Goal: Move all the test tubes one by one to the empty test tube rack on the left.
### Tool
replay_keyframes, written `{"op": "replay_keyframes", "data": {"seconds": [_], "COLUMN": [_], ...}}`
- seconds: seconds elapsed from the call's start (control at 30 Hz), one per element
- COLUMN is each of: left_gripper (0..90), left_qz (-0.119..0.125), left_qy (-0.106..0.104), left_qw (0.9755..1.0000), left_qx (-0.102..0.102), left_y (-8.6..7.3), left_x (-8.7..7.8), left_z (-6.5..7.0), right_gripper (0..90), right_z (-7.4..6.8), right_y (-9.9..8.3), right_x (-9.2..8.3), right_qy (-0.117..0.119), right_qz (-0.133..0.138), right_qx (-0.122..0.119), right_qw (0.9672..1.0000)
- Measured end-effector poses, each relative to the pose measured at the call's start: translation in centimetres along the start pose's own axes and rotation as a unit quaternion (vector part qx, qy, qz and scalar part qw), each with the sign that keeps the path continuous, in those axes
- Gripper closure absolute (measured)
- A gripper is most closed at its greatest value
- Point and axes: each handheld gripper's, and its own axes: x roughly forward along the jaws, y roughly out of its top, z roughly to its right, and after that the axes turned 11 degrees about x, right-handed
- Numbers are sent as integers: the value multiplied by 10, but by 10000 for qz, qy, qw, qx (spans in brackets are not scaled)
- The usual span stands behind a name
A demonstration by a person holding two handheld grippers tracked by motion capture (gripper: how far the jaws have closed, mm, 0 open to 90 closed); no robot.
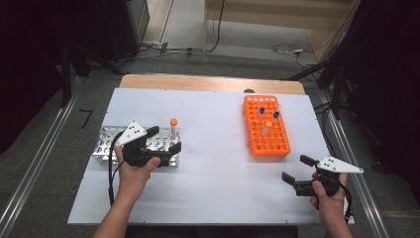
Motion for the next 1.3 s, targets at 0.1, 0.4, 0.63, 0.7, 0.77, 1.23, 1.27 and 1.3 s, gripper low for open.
{"op": "replay_keyframes", "data": {"seconds": [0.1, 0.4, 0.63, 0.7, 0.77, 1.23, 1.27, 1.3], "left_gripper": [0, 0, 0, 0, 0, 0, 0, 0], "left_qz": [67, 112, 105, 88, 93, 54, 50, 47], "left_qy": [-18, -131, -172, -143, -117, -116, -111, -114], "left_qw": [10000, 9998, 9998, 9999, 9999, 9999, 9999, 9999], "left_qx": [49, 66, 32, 34, -8, -32, -30, -32], "left_y": [-5, -22, -25, -25, -26, -27, -27, -27], "left_x": [-8, -24, -27, -27, -27, -25, -25, -24], "left_z": [7, 24, 26, 25, 25, 24, 24, 24], "right_gripper": [0, 0, 0, 0, 0, 129, 151, 181], "right_z": [-1, -3, -7, -7, -7, 1, 2, 3], "right_y": [2, 15, 29, 35, 40, 63, 64, 65], "right_x": [2, 8, 21, 25, 29, 67, 70, 73], "right_qy": [7, -36, 13, 48, 62, -27, -46, -71], "right_qz": [6, 126, 95, 92, 98, -2, -1, -27], "right_qx": [19, 62, -89, -85, -63, 218, 254, 295], "right_qw": [10000, 9999, 9999, 9999, 9999, 9998, 9997, 9995]}}
